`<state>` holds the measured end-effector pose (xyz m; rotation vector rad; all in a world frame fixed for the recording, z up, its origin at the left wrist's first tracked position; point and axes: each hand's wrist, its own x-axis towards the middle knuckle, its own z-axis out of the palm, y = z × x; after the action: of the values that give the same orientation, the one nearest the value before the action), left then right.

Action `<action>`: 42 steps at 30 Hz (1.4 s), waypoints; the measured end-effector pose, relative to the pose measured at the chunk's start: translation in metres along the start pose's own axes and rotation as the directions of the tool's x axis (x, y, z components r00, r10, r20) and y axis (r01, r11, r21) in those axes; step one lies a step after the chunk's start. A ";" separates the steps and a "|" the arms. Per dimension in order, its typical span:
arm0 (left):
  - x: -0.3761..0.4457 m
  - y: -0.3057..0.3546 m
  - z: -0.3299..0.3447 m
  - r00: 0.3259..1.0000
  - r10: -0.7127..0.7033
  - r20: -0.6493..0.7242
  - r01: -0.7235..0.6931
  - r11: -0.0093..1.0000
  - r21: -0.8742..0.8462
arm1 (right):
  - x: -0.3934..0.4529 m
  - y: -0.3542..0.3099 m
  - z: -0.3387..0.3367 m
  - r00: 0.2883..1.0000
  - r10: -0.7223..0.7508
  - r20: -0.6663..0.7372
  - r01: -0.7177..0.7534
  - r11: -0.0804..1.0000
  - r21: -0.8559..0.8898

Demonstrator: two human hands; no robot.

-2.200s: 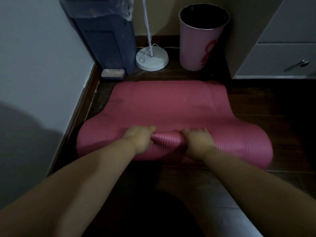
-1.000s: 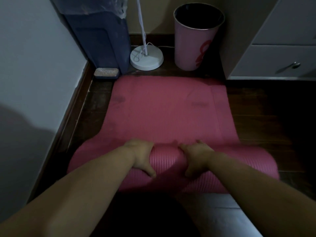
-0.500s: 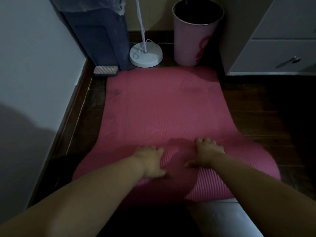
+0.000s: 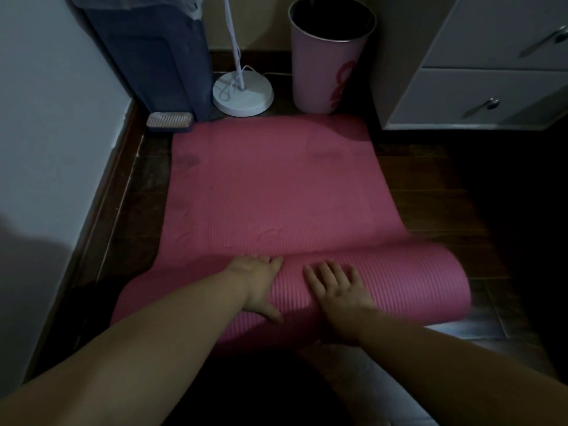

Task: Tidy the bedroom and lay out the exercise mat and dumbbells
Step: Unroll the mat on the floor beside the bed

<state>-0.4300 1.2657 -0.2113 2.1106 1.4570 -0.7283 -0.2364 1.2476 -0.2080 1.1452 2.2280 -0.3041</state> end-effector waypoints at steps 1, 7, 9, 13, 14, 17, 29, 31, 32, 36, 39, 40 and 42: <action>-0.003 0.001 0.000 1.000 0.001 -0.028 -0.001 1.000 0.002 | 0.004 0.001 -0.001 1.000 -0.004 -0.028 0.004 1.000 0.002; -0.048 -0.004 0.008 0.957 -0.112 -0.267 0.078 0.988 -0.134 | 0.042 0.029 -0.037 0.995 -0.093 0.037 0.083 0.975 0.205; -0.070 -0.005 0.024 0.959 -0.143 -0.244 0.111 0.984 -0.140 | 0.049 0.038 -0.040 0.966 -0.142 0.215 0.065 0.941 0.333; -0.103 0.013 0.063 0.956 -0.194 -0.219 0.176 0.979 -0.100 | 0.040 0.041 -0.026 0.923 -0.154 0.354 -0.055 0.856 0.515; -0.105 0.018 0.067 0.955 -0.212 -0.209 0.198 0.977 -0.083 | 0.034 0.039 -0.023 0.936 -0.141 0.321 -0.044 0.860 0.508; -0.105 0.034 0.074 0.943 -0.280 -0.181 0.264 0.958 -0.108 | 0.006 0.029 -0.013 0.984 -0.067 0.165 0.005 0.937 0.349; -0.098 0.034 0.047 0.971 -0.182 -0.155 0.197 0.976 0.090 | -0.112 -0.038 0.086 0.971 0.153 -0.186 -0.121 0.978 0.171; -0.102 0.035 0.044 0.978 -0.163 -0.132 0.174 0.982 0.079 | -0.115 -0.046 0.084 0.963 0.203 -0.177 -0.172 0.969 0.177; -0.107 0.036 0.045 0.984 -0.153 -0.095 0.159 0.986 0.055 | -0.116 -0.050 0.082 0.964 0.212 -0.163 -0.182 0.967 0.180; -0.115 0.043 0.055 0.990 -0.140 0.014 0.141 0.989 -0.037 | -0.111 -0.050 0.086 0.939 0.212 -0.273 -0.178 0.974 0.142; -0.123 0.050 0.065 0.980 -0.195 -0.044 0.188 0.974 -0.125 | -0.110 -0.041 0.087 0.933 0.136 -0.334 -0.102 0.988 0.115; -0.129 0.054 0.069 0.972 -0.226 -0.060 0.214 0.963 -0.161 | -0.113 -0.039 0.083 0.939 0.124 -0.320 -0.090 0.989 0.121; -0.146 0.064 0.081 0.957 -0.279 -0.076 0.254 0.938 -0.235 | -0.118 -0.036 0.071 0.947 0.093 -0.306 -0.066 0.993 0.100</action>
<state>-0.4259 1.0922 -0.1707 1.8274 1.8183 -0.5212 -0.1833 1.1159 -0.1946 1.4097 2.4503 -0.2006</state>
